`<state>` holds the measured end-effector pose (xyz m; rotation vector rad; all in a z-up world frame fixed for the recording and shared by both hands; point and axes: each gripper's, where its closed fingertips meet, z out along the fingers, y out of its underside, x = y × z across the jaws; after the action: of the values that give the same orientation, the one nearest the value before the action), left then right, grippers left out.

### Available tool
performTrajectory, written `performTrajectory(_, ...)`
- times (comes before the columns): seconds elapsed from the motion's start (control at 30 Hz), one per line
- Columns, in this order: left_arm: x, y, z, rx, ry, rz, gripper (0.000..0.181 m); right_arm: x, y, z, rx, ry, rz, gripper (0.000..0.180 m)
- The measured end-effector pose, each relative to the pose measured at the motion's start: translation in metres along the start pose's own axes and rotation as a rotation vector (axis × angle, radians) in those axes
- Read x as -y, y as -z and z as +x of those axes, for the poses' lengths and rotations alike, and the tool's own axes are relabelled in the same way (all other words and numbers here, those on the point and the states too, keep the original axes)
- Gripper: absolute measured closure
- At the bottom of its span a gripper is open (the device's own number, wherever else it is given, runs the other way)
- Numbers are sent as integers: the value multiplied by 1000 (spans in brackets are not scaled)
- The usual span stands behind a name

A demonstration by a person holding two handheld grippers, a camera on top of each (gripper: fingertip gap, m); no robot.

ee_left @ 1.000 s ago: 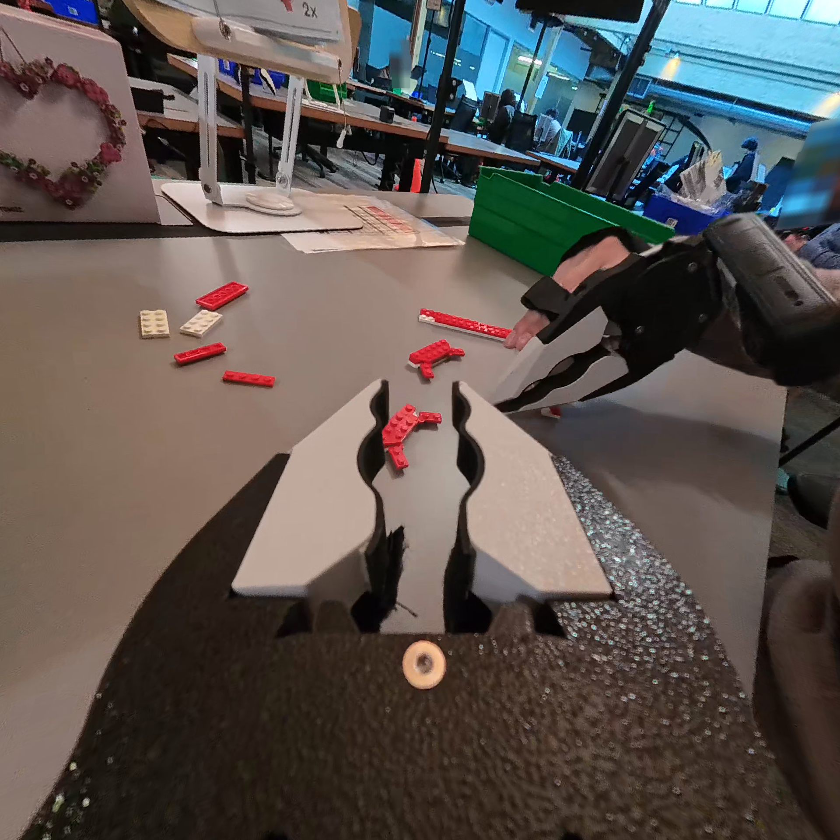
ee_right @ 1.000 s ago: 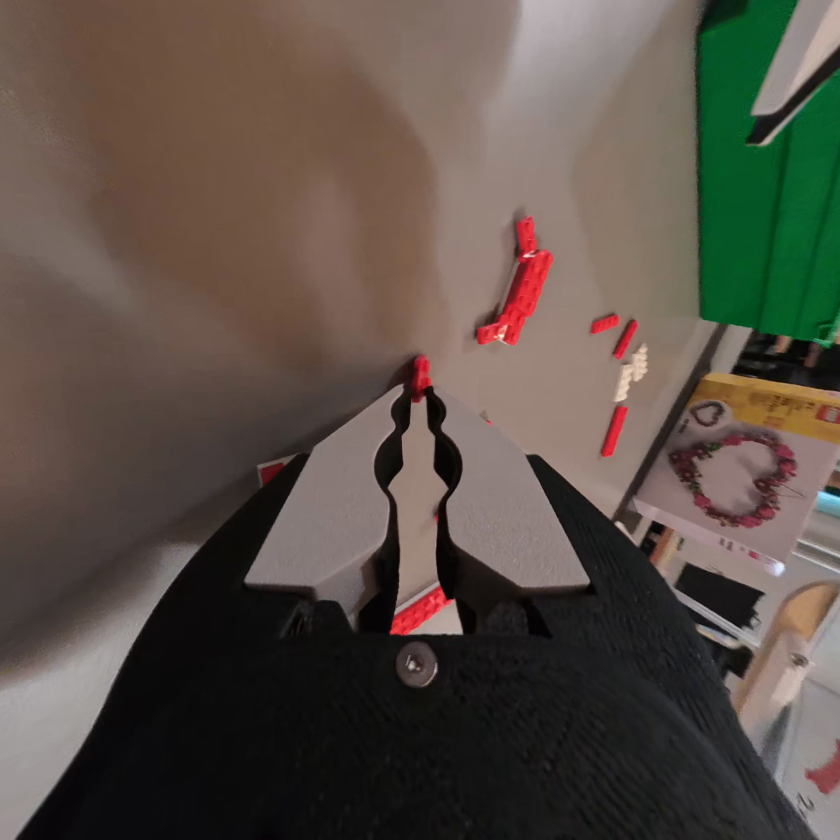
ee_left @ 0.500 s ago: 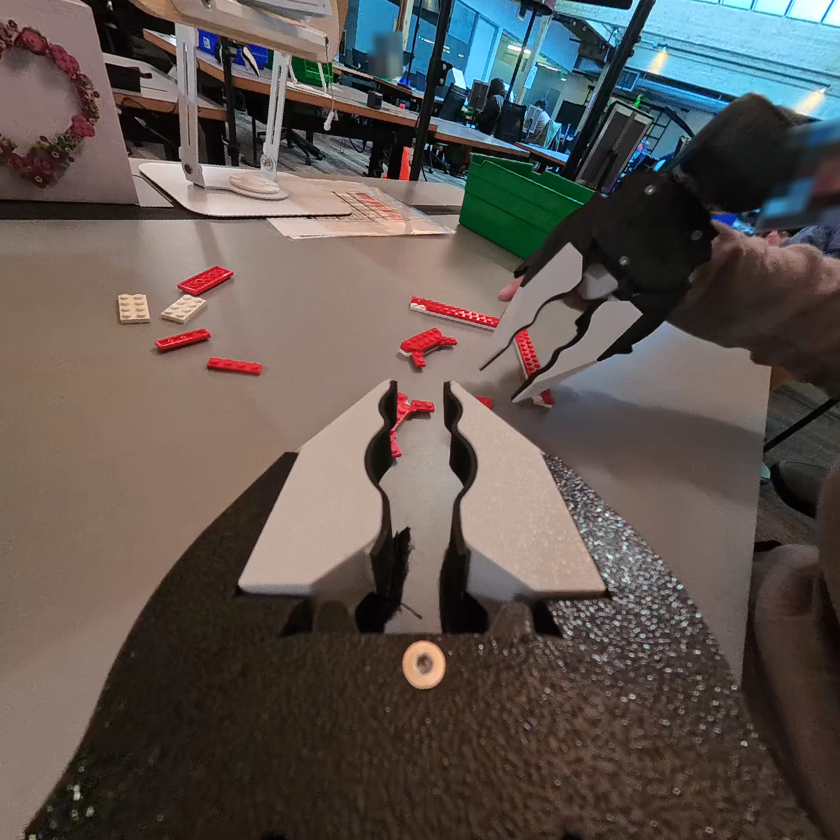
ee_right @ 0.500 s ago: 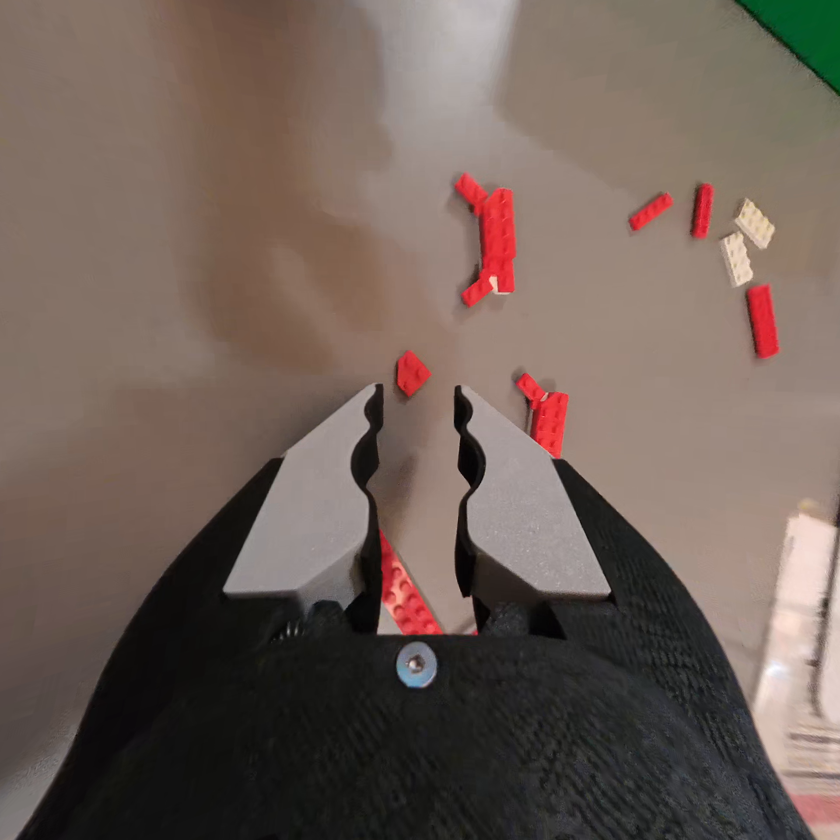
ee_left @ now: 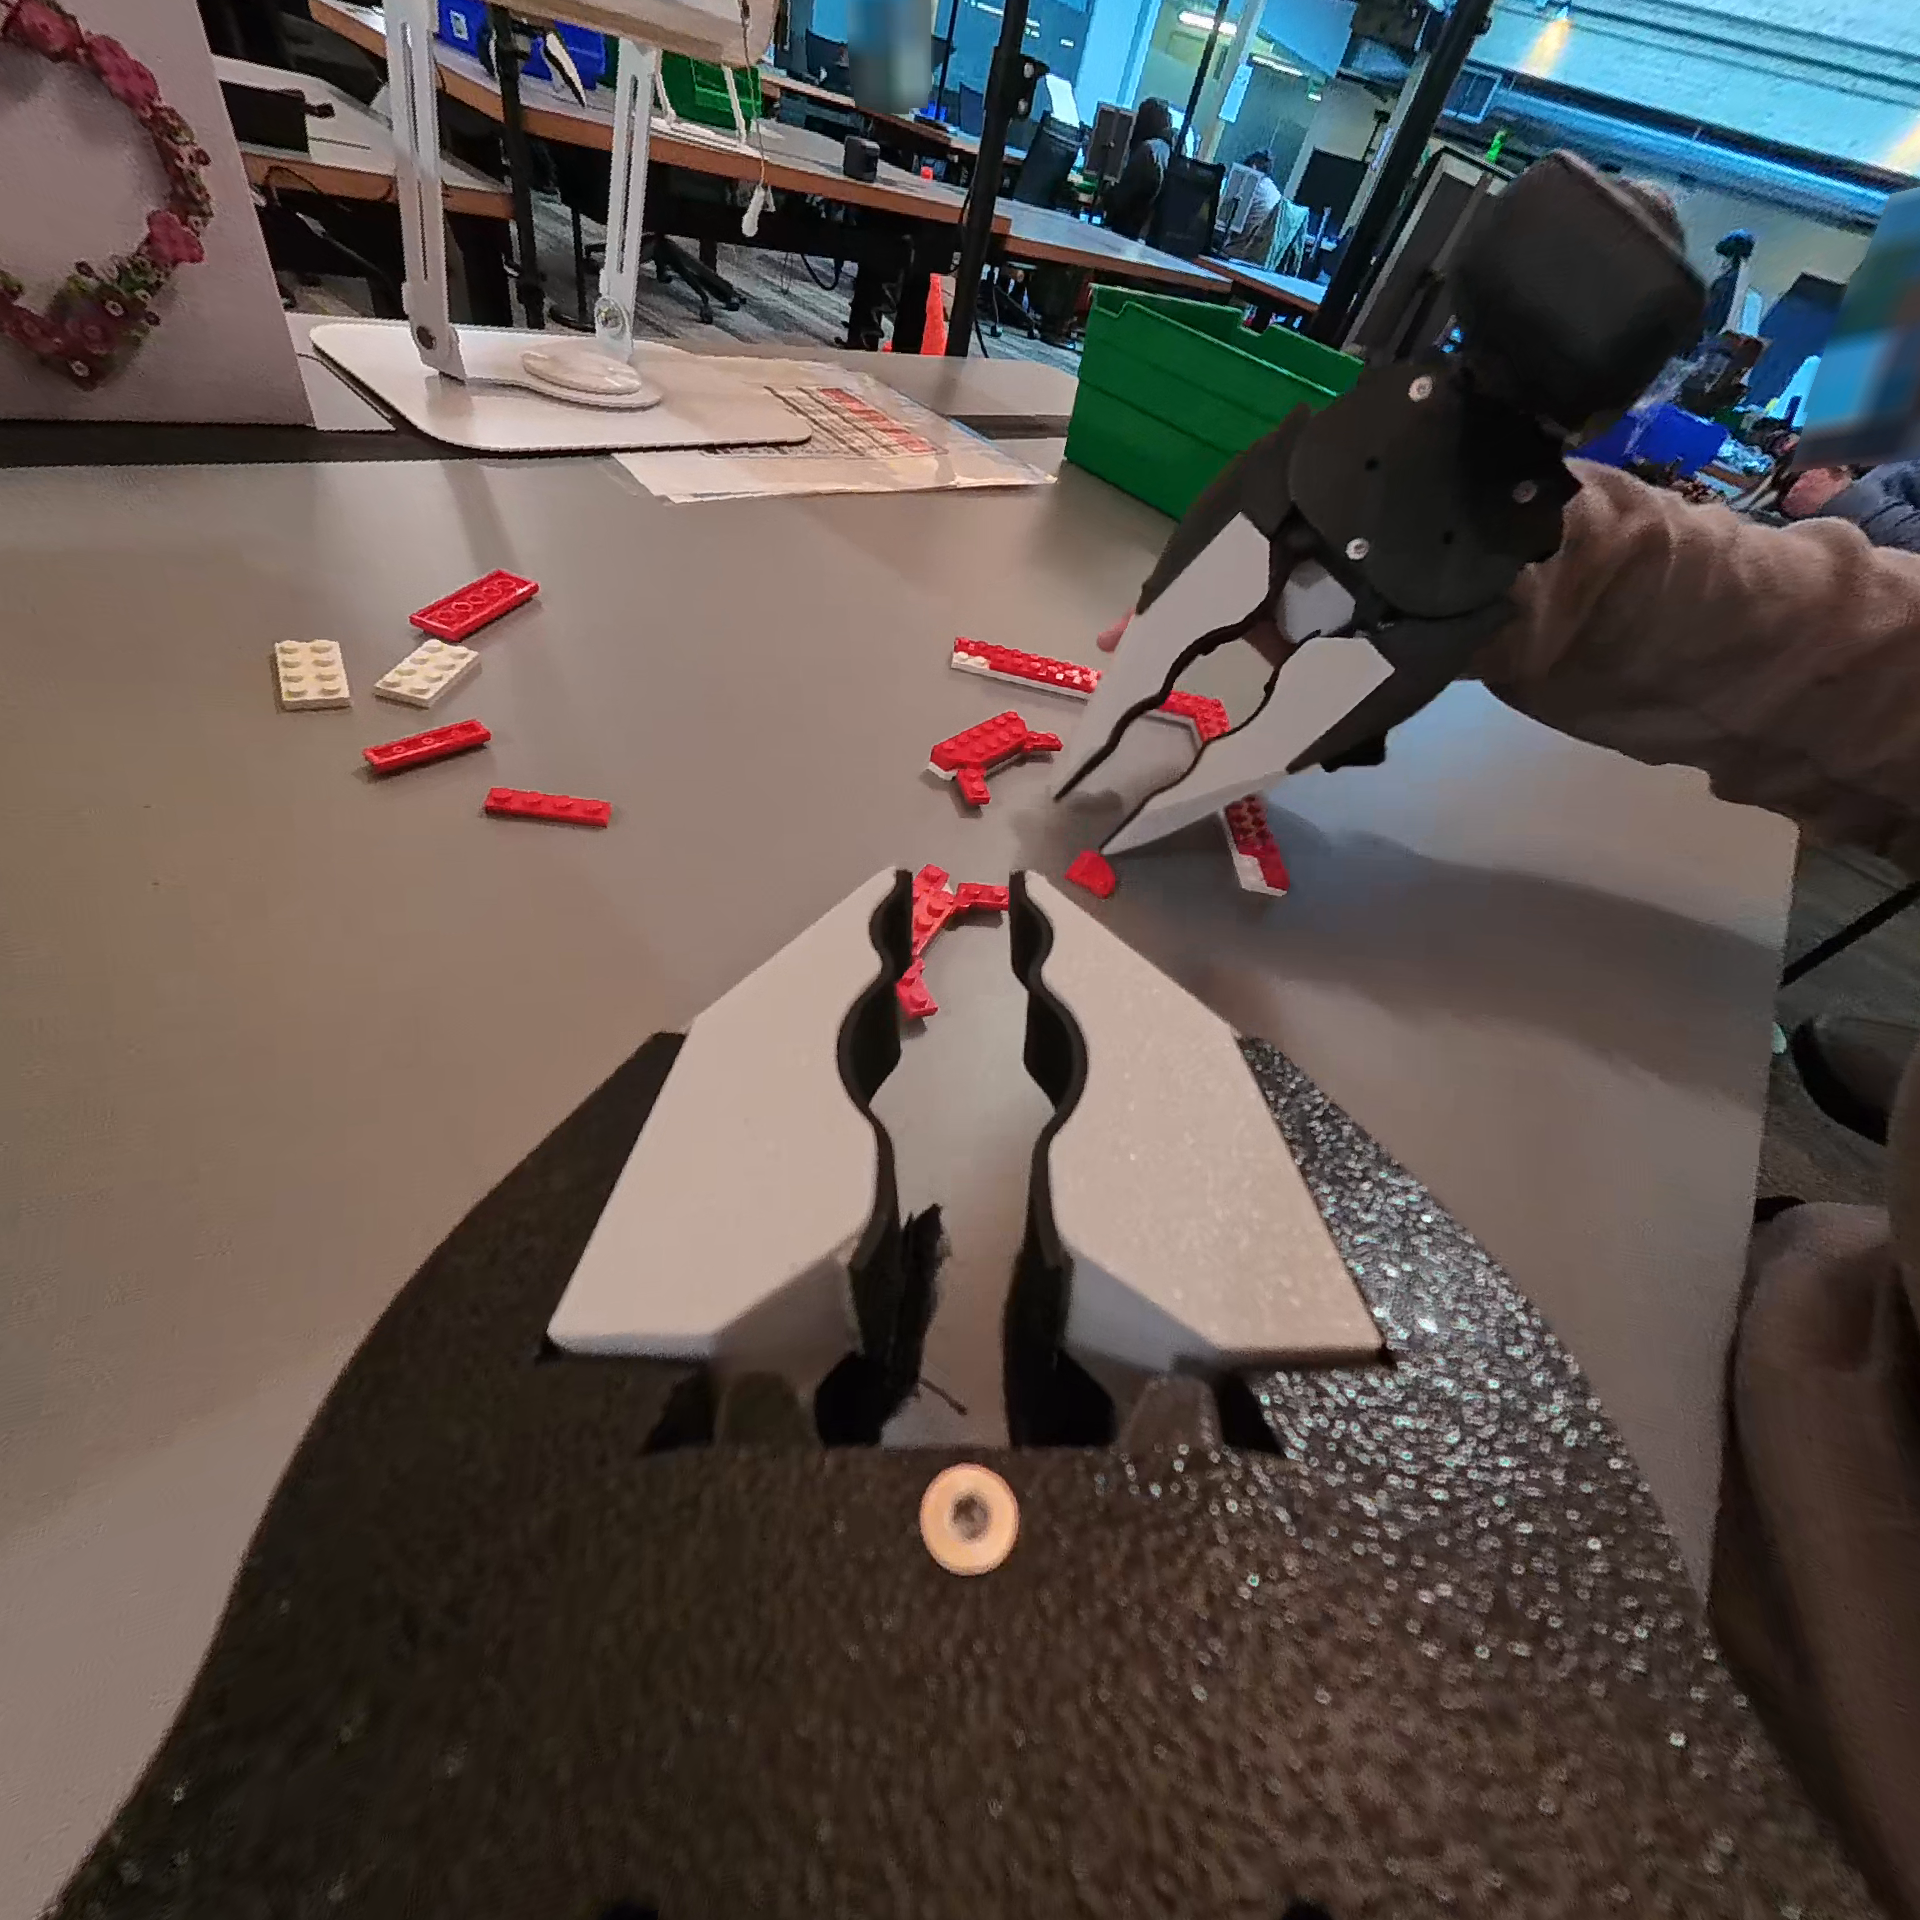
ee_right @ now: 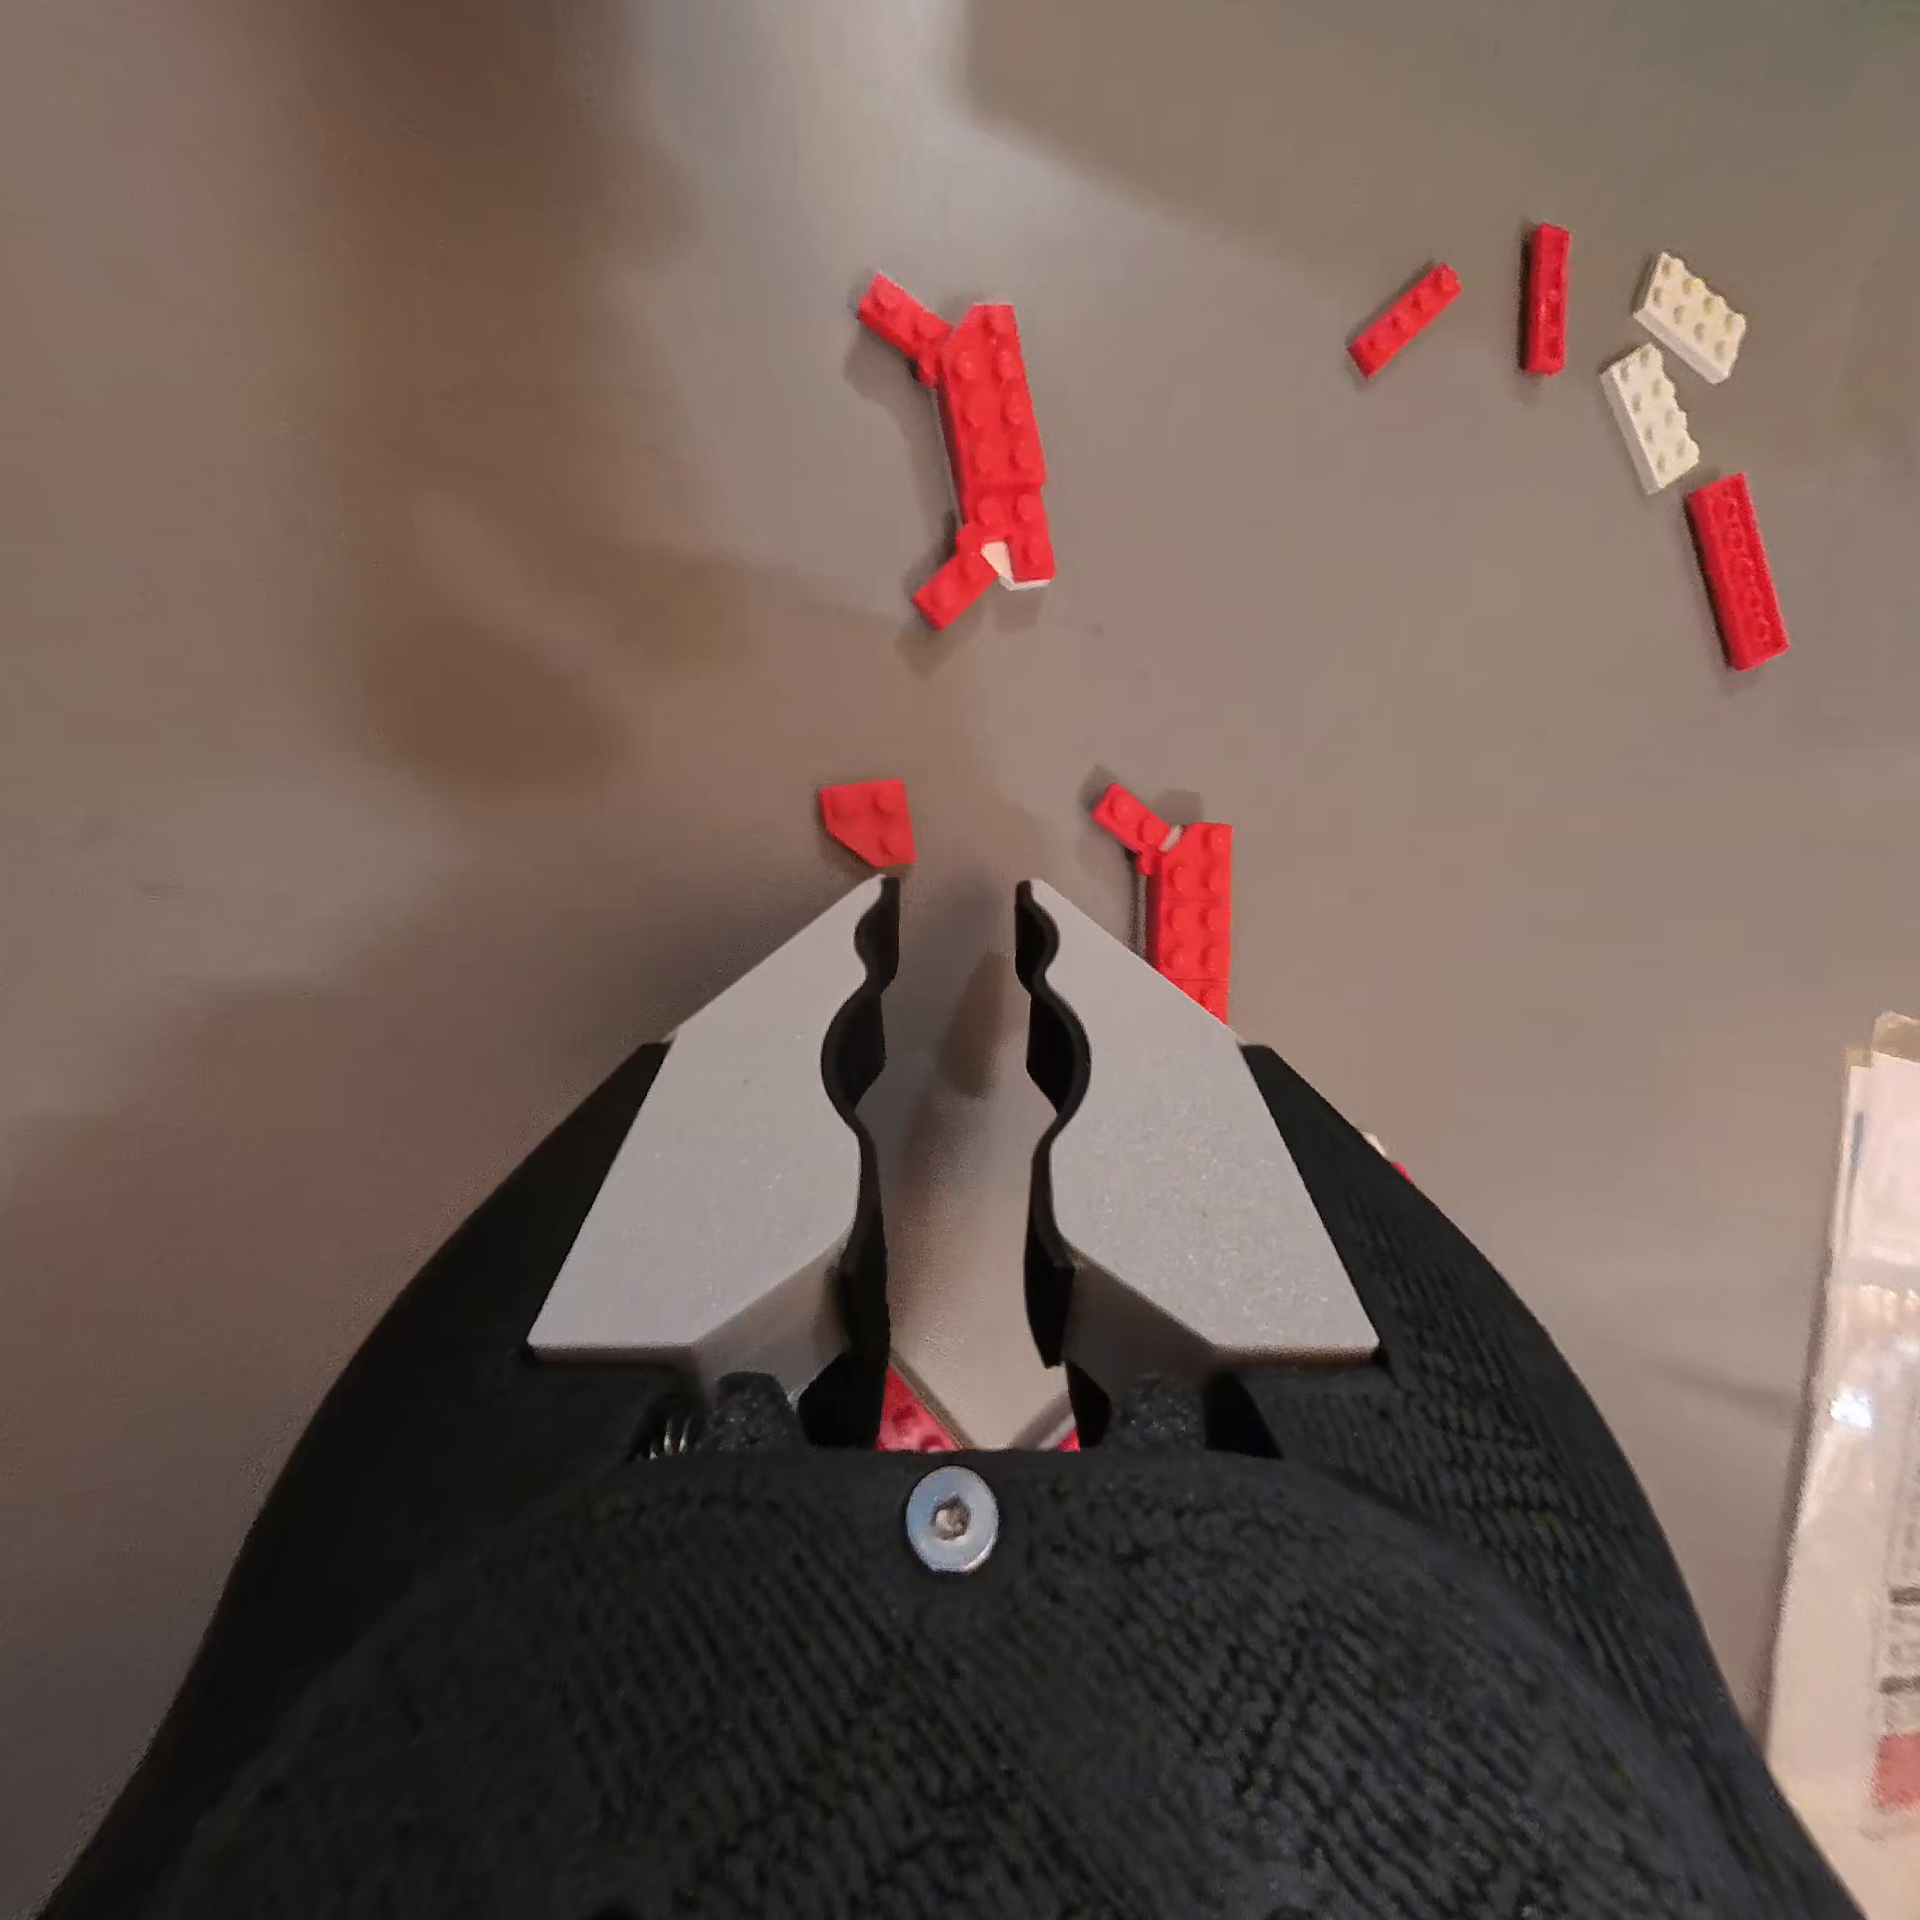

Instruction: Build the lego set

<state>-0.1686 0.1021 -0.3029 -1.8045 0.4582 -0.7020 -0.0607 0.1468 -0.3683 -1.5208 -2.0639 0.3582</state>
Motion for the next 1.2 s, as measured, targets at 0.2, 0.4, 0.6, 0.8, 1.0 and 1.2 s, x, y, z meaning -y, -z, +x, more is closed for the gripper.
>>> performTrajectory(0.2, 2, -1, 0, -2, -5, 0, 166, 40, -7, 3, 95, -35, 162, 151)
performTrajectory(0.4, -3, -1, 11, -21, -84, -36, 164, 67, -39, 6, 222, -1, 163, 149)
performTrajectory(0.6, -14, 3, 12, 2, -216, -106, 156, 70, -49, 4, 290, 40, 96, 165)
performTrajectory(0.8, -26, -10, 13, 31, -774, -184, 132, 79, -26, -1, 398, 18, 125, 165)
performTrajectory(1.0, -16, -33, 21, 139, -1322, -110, 123, 91, 0, -6, 466, 15, 166, 166)
performTrajectory(1.2, -12, -45, 22, 213, -1510, -61, 142, 95, 9, -12, 510, 14, 177, 165)
